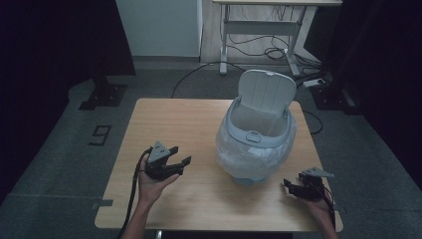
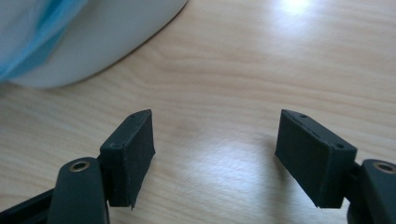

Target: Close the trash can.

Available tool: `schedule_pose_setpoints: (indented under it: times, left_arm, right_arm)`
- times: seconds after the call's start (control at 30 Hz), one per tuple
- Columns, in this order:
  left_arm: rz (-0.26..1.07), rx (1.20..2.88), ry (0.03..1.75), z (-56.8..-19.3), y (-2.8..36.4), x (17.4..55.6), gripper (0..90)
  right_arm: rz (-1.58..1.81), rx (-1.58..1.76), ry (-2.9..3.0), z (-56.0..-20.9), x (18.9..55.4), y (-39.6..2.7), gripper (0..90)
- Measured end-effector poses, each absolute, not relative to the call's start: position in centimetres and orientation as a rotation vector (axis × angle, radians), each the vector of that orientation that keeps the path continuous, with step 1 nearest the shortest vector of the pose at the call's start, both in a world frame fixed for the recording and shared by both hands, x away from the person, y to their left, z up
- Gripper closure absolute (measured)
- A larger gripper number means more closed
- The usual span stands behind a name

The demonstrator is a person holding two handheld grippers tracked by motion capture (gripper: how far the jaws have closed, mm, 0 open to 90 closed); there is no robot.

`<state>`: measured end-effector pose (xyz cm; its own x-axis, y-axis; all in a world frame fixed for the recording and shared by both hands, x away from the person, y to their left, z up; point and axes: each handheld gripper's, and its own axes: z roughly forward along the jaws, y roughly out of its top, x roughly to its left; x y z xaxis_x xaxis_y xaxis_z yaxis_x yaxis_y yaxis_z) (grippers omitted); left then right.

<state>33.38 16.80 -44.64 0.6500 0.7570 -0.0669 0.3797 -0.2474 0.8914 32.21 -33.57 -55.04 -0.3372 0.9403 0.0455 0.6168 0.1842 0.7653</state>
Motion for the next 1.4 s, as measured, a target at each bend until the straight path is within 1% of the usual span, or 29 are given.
schedule_pose_setpoints:
  times: [0.2, 0.43, 0.67, 1.0, 1.27, 1.4]
  left_arm:
    - [0.452, 1.869, 0.92, -45.8, 16.7, 33.4, 35.9]
    - [0.451, 1.902, 0.928, -46.9, 16.6, 33.1, 36.1]
    - [0.428, 1.904, 0.938, -47.5, 16.8, 33.3, 36.3]
    - [0.405, 1.889, 0.955, -47.8, 17.0, 33.4, 36.4]
    - [0.393, 1.899, 0.958, -48.1, 16.7, 33.5, 36.4]
    - [0.393, 1.902, 0.959, -48.2, 16.6, 33.5, 36.4]
  right_arm:
    - [1.075, 1.483, 1.956, -53.8, 32.0, -34.6, 28.1]
    - [1.217, 1.452, 1.903, -50.8, 31.7, -35.0, 28.9]
    - [1.323, 1.37, 1.872, -46.9, 31.6, -35.0, 27.9]
    - [1.445, 1.272, 1.854, -40.2, 32.9, -34.8, 24.3]
    - [1.489, 1.233, 1.86, -36.3, 34.4, -34.7, 22.8]
    - [1.498, 1.221, 1.849, -34.7, 35.7, -34.7, 20.2]
